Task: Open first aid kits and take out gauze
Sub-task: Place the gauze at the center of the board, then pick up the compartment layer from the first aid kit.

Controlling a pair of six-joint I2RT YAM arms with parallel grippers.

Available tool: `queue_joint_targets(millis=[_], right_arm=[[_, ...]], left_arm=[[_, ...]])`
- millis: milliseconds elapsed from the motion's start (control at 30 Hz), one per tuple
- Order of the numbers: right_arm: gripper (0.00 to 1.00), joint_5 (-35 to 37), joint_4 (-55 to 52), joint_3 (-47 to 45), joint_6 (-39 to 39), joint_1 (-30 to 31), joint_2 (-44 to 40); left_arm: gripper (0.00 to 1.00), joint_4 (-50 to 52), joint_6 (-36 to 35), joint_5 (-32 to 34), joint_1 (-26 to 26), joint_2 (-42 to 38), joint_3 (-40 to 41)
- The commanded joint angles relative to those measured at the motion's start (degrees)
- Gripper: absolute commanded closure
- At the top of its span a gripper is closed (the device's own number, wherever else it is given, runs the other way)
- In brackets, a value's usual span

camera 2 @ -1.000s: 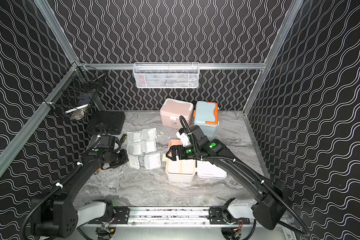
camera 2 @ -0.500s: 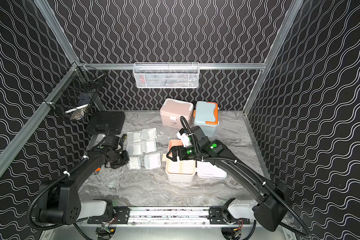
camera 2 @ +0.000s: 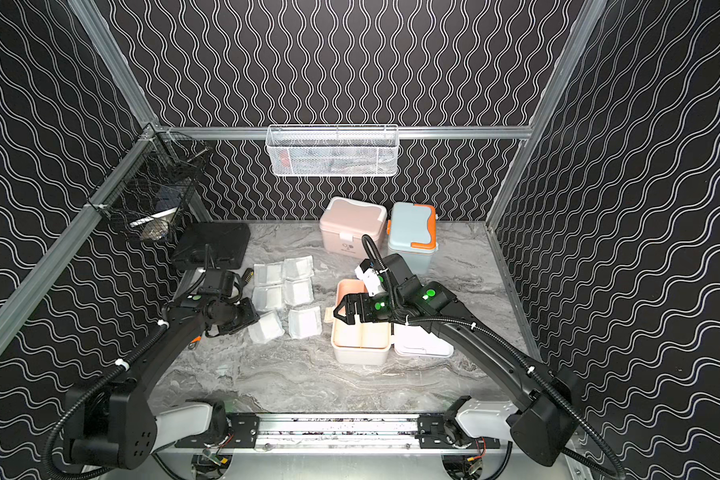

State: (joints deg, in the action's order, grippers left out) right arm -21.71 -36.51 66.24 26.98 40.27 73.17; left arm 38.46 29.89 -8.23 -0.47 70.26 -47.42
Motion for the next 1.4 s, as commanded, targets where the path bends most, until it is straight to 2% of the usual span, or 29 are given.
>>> queue_joint_targets(millis=[0, 300, 533, 700, 867, 967, 1133, 1233, 1367], right_arm=[[0.0, -0.7, -0.39, 0.83, 1.44, 0.24, 0.28], [0.0, -0.98, 1.48, 3.66, 3.14, 2.93, 2.95], [0.0, 1.0, 3.08, 6.65, 4.61, 8.66, 7.0], [0.0, 2.9, 2.49, 8.73, 5.85, 10.35, 8.75], [0.0, 14.75, -3.7, 9.74, 6.31, 9.97, 7.68], [0.0, 17.44, -5.87, 9.29, 6.35, 7.71, 6.52], [0.0, 17.31, -7.37, 8.21, 6.42, 1.44, 6.21], [0.01, 18.53, -9.36, 8.92, 6.24, -1.59, 7.76], [0.07, 22.29, -11.17, 10.67, 6.04, -2.48, 10.89]], left_arm=[[0.49, 1.11, -0.45, -2.98, -0.07, -1.91, -1.15], [0.16, 8.7, -0.9, -8.39, -2.08, -12.57, -7.21], [0.02, 14.28, -1.41, -11.66, -2.17, -20.54, -11.12], [0.01, 15.07, -1.37, -15.36, -2.17, -24.72, -11.02], [0.01, 10.01, 0.22, -20.56, -2.25, -26.95, -7.07], [0.01, 7.07, 1.25, -22.69, -3.2, -26.11, -5.47], [0.01, 2.28, 3.31, -20.54, -9.23, -23.94, -4.7], [0.01, -1.89, 5.53, -16.62, -16.56, -21.74, -3.96], [0.01, -6.75, 6.95, -10.81, -26.8, -17.09, -3.69]])
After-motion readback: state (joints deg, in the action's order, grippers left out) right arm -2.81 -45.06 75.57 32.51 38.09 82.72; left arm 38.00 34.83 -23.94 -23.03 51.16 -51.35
